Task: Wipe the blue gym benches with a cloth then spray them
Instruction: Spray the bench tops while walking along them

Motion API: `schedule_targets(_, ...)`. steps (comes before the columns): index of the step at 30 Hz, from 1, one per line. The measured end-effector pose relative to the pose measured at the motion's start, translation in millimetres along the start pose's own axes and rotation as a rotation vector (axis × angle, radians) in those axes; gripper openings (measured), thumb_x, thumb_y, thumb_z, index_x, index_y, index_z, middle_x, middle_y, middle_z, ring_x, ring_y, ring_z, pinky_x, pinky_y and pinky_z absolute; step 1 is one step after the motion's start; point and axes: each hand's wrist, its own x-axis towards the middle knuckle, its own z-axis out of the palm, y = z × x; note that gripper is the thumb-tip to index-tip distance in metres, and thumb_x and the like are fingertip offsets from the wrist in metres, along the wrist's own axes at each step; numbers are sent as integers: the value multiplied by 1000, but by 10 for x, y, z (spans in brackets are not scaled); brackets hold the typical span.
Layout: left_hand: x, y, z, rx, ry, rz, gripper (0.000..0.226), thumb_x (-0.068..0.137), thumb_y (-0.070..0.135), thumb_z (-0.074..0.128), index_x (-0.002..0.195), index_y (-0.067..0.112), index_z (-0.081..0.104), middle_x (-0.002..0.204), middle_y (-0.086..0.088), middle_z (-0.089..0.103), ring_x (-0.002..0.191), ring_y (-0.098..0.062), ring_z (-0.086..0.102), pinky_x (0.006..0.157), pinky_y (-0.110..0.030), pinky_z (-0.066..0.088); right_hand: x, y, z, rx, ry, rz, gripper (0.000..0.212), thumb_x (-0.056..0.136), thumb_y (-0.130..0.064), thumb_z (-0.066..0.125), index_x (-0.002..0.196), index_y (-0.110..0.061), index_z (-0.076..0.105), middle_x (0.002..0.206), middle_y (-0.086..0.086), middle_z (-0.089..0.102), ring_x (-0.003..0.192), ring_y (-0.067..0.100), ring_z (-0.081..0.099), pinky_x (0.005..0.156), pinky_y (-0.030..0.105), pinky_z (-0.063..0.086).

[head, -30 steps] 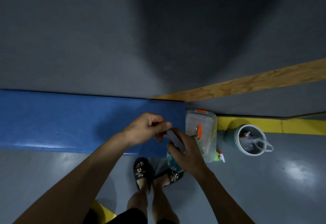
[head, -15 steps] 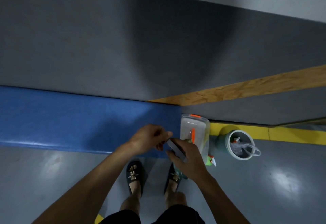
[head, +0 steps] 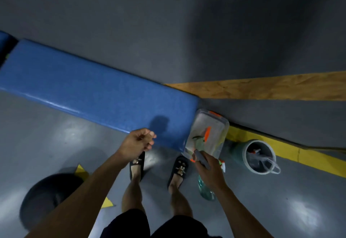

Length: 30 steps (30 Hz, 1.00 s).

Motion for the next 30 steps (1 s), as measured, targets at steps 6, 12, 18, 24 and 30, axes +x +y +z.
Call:
schedule_targets(6,-175,-360,176,14,64,-31,20,99,20,55,89,8,67,67,-2,62,59,-16,57,64,-30,51,-84,503,-35,-97,-44,49,28,90,-9,59,72,-31,55,58,-16,55,56,-3,52,50,9,33)
schedule_targets(12,-269,-486,196,53,103,-46,20,100,18,54,91,6,68,66,0,64,63,-18,59,71,-36,52,-99,819,60,-179,-54,135,17,84,-33,54,73,-42,45,70,-8,57,68,10,52,64,24,37)
schedule_targets(18,-389,-448,172,74,122,-38,22,100,18,53,87,12,69,67,-2,65,66,-21,61,71,-37,52,74,682,14,-135,31,20,9,85,-14,63,86,-22,65,69,-9,62,64,6,56,56,25,43)
schedule_targets(24,-473,-373,133,87,145,1,23,100,21,52,87,12,68,67,0,65,65,-18,61,65,-29,52,499,457,-64,-184,28,93,7,87,-22,60,91,-20,64,77,-4,62,73,17,58,61,30,46)
schedule_targets(30,-541,-340,62,88,130,42,27,100,26,51,91,9,68,72,-5,64,66,-18,62,66,-29,53,555,422,-75,-218,24,179,9,86,-26,56,92,-26,62,82,-4,61,72,15,57,57,26,41)
